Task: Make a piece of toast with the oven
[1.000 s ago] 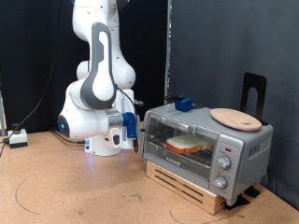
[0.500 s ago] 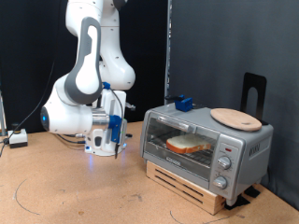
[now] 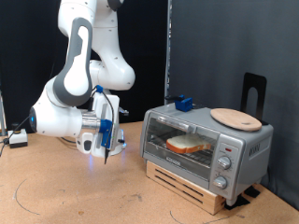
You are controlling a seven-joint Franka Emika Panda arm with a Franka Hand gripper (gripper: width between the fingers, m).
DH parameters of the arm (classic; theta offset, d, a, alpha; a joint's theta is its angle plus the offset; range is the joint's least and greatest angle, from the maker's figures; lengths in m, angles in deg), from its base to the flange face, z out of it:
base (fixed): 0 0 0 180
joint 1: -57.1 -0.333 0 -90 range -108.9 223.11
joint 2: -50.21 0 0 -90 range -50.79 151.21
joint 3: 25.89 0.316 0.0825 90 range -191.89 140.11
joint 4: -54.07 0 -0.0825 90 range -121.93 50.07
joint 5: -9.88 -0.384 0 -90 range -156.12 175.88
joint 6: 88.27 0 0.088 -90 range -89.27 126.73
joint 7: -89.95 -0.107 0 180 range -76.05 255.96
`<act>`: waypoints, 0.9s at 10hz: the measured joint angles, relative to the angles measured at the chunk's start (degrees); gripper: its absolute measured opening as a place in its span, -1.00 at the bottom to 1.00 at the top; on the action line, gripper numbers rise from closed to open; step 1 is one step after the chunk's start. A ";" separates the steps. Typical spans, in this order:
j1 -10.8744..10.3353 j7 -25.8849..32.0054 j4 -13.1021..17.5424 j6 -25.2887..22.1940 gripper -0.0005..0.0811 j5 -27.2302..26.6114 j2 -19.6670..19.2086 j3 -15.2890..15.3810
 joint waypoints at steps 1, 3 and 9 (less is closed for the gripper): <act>-0.50 0.00 1.16 -0.59 0.99 -2.76 -1.16 1.15; -1.80 -1.15 3.63 -0.26 0.99 -5.37 -3.84 3.23; -5.00 -4.99 6.07 6.54 0.99 -13.99 -6.63 6.27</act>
